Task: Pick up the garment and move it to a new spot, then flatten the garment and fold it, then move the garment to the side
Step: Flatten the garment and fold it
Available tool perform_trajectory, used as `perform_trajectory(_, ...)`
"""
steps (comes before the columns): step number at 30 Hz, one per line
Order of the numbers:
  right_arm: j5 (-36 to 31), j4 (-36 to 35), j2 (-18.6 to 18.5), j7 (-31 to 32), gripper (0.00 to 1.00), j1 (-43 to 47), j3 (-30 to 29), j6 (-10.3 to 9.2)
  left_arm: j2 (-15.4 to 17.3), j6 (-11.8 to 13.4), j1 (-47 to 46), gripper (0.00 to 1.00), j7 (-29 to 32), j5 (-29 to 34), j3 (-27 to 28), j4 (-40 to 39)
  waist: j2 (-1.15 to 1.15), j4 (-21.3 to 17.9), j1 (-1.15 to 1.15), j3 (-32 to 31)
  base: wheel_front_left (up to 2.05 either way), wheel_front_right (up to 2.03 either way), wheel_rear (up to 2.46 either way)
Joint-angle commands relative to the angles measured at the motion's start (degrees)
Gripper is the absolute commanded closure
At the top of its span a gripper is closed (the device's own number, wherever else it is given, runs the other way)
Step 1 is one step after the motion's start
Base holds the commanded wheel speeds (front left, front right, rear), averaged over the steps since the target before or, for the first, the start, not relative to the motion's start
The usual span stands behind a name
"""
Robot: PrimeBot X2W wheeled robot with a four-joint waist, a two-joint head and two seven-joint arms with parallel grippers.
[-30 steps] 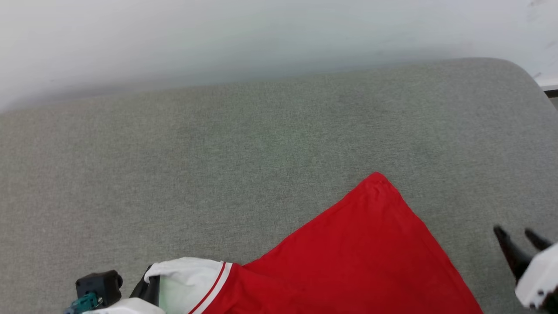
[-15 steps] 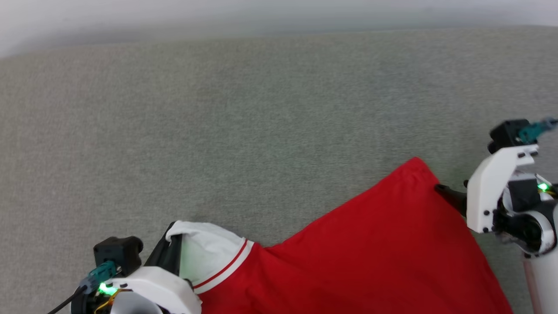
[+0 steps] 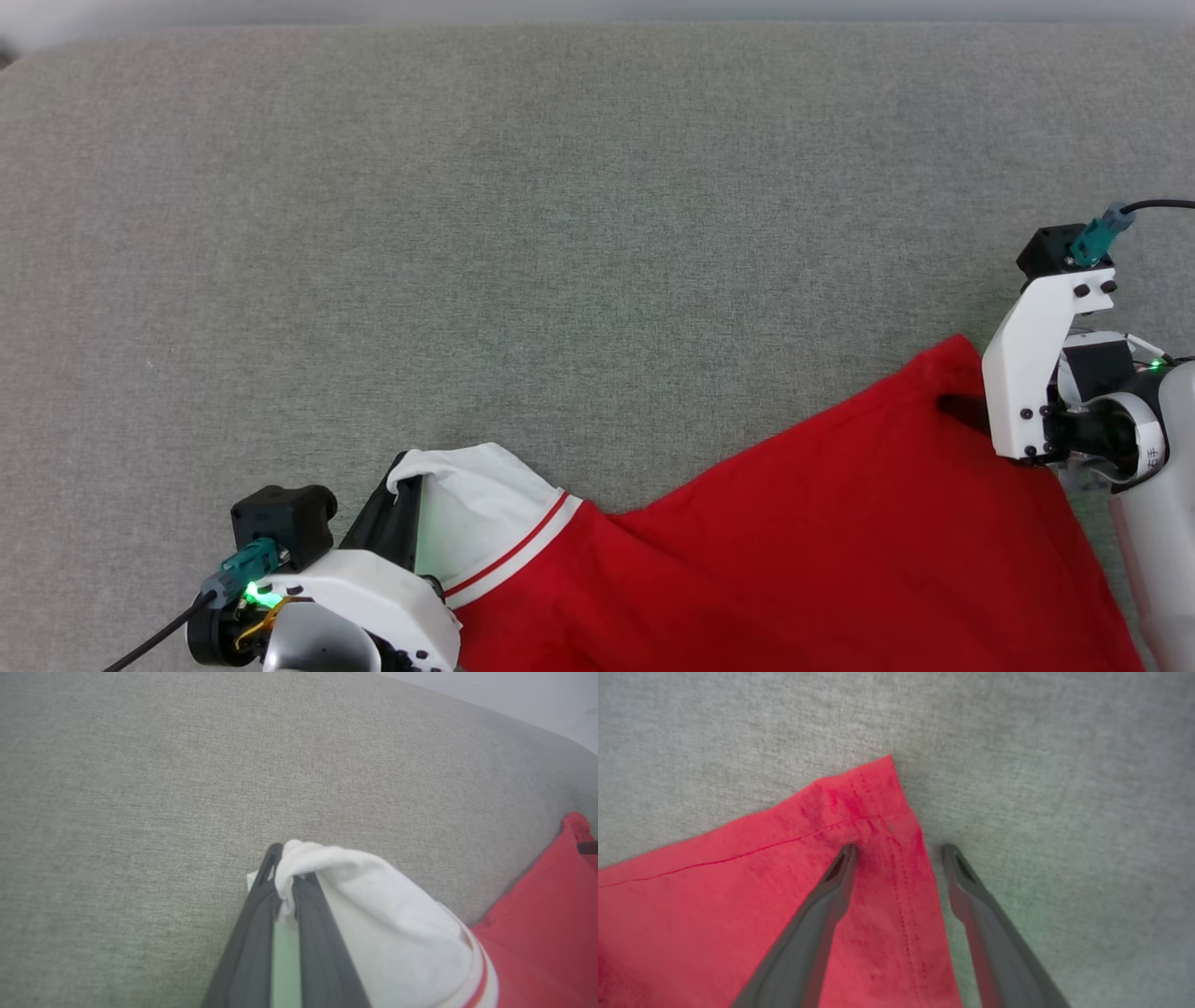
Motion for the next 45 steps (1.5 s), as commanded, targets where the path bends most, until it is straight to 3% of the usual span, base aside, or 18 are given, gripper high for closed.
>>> perform_trajectory(1,1.2,3.7,2.1,1.5,1.00,3.2,2.3,0.02,-0.1,-0.2,-1.0,1.00,-0.4,-0.2,0.1,0.4,0.00,0.2,0.00,-0.2,0.00,0.00,0.00)
perform_trajectory(9,1.9,3.1,-0.3,-3.0,1.00,0.7,2.7,0.00,0.2,-0.6,-1.0,1.00,-1.3,-0.3,0.3,1.6,0.00,0.4,0.00,-2.4,0.00,0.00,0.00)
perform_trajectory(14,2.1,0.9,-2.2,-8.0,1.00,-0.6,2.5,0.00,2.3,-1.3,-3.2,1.00,-1.0,0.4,1.2,1.5,0.00,0.1,0.00,-6.8,0.00,0.00,0.00)
perform_trajectory(18,2.2,-0.7,-3.3,-11.8,1.00,-1.9,1.6,0.00,4.8,-3.4,-8.0,1.00,0.5,0.5,2.3,1.8,0.00,-0.3,0.00,-11.0,0.00,0.00,0.00)
perform_trajectory(23,2.1,-2.2,-4.4,-14.4,1.00,-5.0,0.5,0.00,6.6,-6.5,-18.7,1.00,2.5,0.2,3.7,4.1,0.00,-1.3,0.00,-14.9,0.00,0.00,0.00)
perform_trajectory(31,1.5,-1.0,-5.3,-20.1,1.00,-16.2,0.1,-0.01,6.2,-10.8,-39.3,1.00,6.3,-0.5,4.7,13.3,0.00,-3.4,0.00,-15.7,0.00,0.00,0.00)
perform_trajectory(39,-0.1,1.2,-5.9,-26.3,1.00,-29.5,-0.9,-0.01,5.6,-13.6,-61.4,1.00,5.6,2.8,4.4,26.6,0.00,-4.9,0.00,-9.3,0.00,0.00,0.00)
perform_trajectory(45,-0.9,1.9,-5.0,-32.0,1.00,-37.9,-1.8,-0.02,5.5,-14.1,-73.8,1.00,2.3,6.2,4.1,33.2,0.00,-5.9,0.00,-3.2,0.00,0.00,0.00)
